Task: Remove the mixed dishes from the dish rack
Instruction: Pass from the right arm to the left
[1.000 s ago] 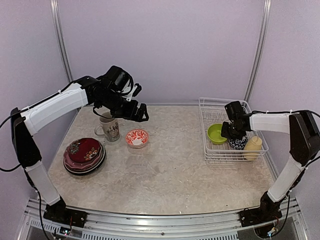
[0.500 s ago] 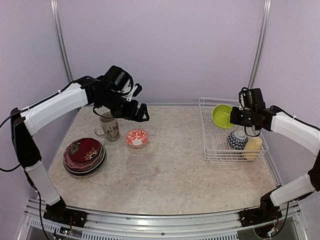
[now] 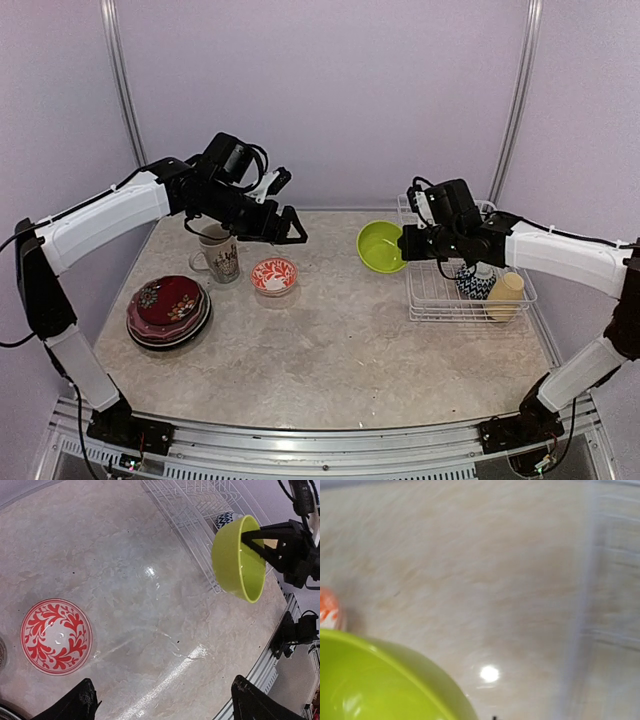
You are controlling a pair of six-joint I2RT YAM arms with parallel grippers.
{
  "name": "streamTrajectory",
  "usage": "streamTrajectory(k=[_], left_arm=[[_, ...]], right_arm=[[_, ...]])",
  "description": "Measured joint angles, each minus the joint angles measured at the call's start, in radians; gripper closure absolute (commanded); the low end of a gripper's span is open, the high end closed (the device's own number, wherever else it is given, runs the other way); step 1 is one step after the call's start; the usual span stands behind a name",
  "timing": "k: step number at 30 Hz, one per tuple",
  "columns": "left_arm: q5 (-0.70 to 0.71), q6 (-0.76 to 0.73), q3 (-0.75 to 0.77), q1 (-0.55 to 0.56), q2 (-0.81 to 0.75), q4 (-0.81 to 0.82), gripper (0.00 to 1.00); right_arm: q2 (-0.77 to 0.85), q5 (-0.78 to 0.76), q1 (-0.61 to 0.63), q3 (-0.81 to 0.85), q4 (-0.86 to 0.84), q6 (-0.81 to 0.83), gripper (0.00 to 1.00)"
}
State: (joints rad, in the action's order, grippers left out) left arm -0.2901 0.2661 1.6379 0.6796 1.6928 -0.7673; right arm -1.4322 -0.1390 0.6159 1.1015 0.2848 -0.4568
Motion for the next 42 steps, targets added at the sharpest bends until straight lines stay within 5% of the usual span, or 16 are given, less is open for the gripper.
streamTrajectory(k=[13,35,42], left_arm=[[-0.102,0.042,0.002,-0.002,0.039,0.019,0.51],[0.077,0.094,0.050,-0.003,0.156,-0.073,1.00],[0.121,0.084,0.052,-0.007,0.162,-0.102,1.00]], right_arm=[[-0.354,-0.138,0.233,0.334,0.045,-0.002,1.00],[-0.423,-0.210,0.327,0.436,0.077,-0.028,1.00],[-0.430,-0.216,0.333,0.443,0.062,-0.036,0.39]])
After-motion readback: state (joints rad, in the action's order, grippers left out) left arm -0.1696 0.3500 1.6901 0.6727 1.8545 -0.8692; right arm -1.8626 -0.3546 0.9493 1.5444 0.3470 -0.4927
